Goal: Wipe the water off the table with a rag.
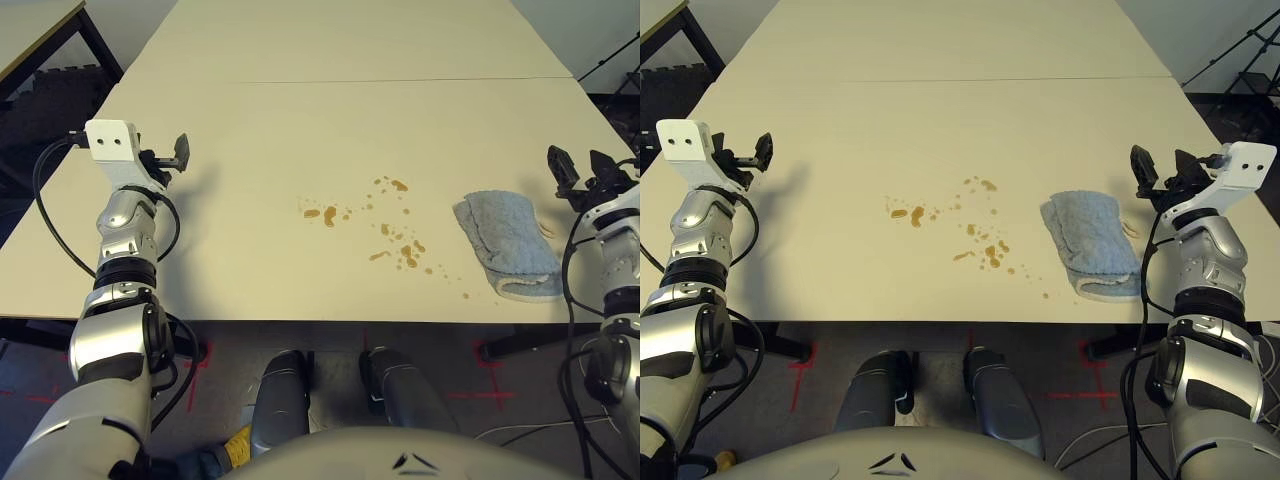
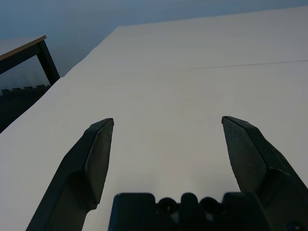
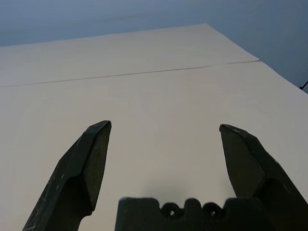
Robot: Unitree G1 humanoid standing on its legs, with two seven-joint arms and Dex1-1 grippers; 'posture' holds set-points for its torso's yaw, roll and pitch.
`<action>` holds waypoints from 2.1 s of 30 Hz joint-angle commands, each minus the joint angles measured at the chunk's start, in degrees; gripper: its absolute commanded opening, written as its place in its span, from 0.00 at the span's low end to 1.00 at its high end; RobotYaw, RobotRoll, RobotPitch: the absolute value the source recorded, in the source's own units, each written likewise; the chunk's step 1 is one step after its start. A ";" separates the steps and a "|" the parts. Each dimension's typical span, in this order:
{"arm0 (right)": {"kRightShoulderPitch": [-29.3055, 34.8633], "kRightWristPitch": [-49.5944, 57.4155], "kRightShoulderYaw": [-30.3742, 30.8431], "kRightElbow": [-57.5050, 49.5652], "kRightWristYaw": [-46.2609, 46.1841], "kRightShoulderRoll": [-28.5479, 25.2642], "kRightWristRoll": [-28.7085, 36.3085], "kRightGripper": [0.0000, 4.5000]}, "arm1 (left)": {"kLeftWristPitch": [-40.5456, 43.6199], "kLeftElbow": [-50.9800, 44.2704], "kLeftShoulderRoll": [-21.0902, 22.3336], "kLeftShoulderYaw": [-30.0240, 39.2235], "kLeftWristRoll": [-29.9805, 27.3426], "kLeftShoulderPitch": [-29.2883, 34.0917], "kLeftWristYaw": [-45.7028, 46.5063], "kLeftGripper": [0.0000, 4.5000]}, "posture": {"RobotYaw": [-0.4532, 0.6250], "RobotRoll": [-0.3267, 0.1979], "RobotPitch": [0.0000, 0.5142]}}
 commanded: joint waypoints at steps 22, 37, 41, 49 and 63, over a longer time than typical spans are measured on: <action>2.58 1.42 0.01 -3.36 -0.70 -0.27 -0.04 0.99 | 7.62 -11.49 0.72 -3.16 -6.01 3.77 -28.17 1.00 | 0.26 0.62 0.27; 0.19 13.42 3.24 -7.29 4.13 -4.73 -0.01 0.99 | 29.21 -38.90 5.50 -10.25 -14.42 18.01 -53.21 1.00 | 0.25 0.62 0.21; 1.16 24.68 4.61 -12.49 7.78 -8.65 1.07 0.99 | 28.60 -37.81 5.23 -10.57 -13.66 16.86 -53.19 1.00 | 0.24 0.62 0.21; 5.06 44.44 8.24 -19.43 13.46 -15.64 1.40 0.99 | 27.27 -36.74 4.77 -11.40 -12.65 15.97 -53.19 1.00 | 0.23 0.62 0.23; 15.25 53.46 11.64 -30.12 15.71 -13.35 1.77 0.99 | 27.34 -36.89 4.90 -11.99 -12.41 16.04 -52.99 1.00 | 0.22 0.62 0.24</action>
